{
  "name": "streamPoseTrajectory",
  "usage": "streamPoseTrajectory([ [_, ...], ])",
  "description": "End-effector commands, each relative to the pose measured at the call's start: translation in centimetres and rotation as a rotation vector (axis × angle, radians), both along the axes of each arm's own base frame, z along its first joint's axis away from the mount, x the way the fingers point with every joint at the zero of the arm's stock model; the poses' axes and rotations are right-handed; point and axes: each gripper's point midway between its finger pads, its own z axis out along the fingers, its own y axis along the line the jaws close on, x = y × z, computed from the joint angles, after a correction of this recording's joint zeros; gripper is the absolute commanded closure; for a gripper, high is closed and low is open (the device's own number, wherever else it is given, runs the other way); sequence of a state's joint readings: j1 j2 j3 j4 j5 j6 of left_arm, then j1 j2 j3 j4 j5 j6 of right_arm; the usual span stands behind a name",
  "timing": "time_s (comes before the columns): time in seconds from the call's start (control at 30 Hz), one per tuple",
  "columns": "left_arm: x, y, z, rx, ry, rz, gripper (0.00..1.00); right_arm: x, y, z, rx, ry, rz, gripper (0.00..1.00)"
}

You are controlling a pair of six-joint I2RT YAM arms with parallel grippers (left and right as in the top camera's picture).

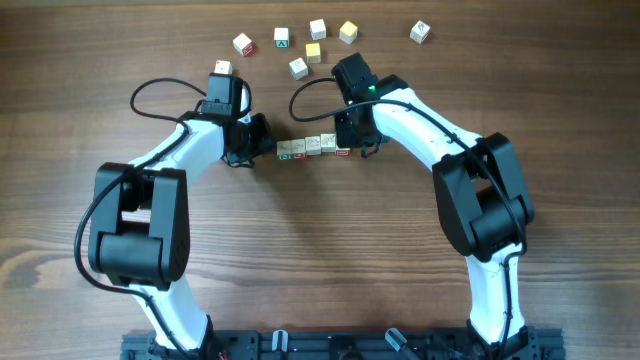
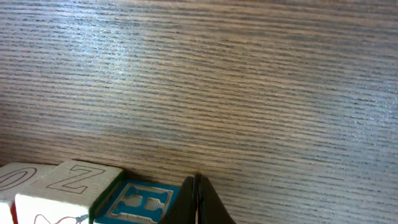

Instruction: Form a horizontal line

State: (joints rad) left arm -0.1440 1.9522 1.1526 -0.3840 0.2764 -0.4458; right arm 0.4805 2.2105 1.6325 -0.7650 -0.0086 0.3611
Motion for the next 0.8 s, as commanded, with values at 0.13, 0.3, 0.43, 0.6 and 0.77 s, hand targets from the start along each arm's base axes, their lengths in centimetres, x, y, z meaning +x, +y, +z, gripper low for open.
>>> streamPoseTrajectory([
  [0.13,-0.3,0.2,-0.8,0.025,0.009,-0.017,0.90,0.2,0.3,-0.7,0.014,-0.001,0.021,0.95],
  [0.3,-0.3,0.2,-0.8,0.025,0.009,-0.017,0.90,0.2,0.3,-0.7,0.015,0.000,0.021,0.96],
  [0.43,-0.3,0.2,-0.8,0.025,0.010,-0.017,0.90,0.4,-0.1,-0.7,-0.007,-0.009,0.016,0.96],
  [0.6,-0.5,0.3,-0.9,0.026,0.016,-0.017,0.90,1.4,-2.6,-0.6,-0.145,-0.069,-0.024,0.96],
  [0.77,-0.1,1.8,-1.1,0.101,0.003,0.018,0.91,3.3,-3.4,0.4,-0.162,-0.137,-0.062,0.96],
])
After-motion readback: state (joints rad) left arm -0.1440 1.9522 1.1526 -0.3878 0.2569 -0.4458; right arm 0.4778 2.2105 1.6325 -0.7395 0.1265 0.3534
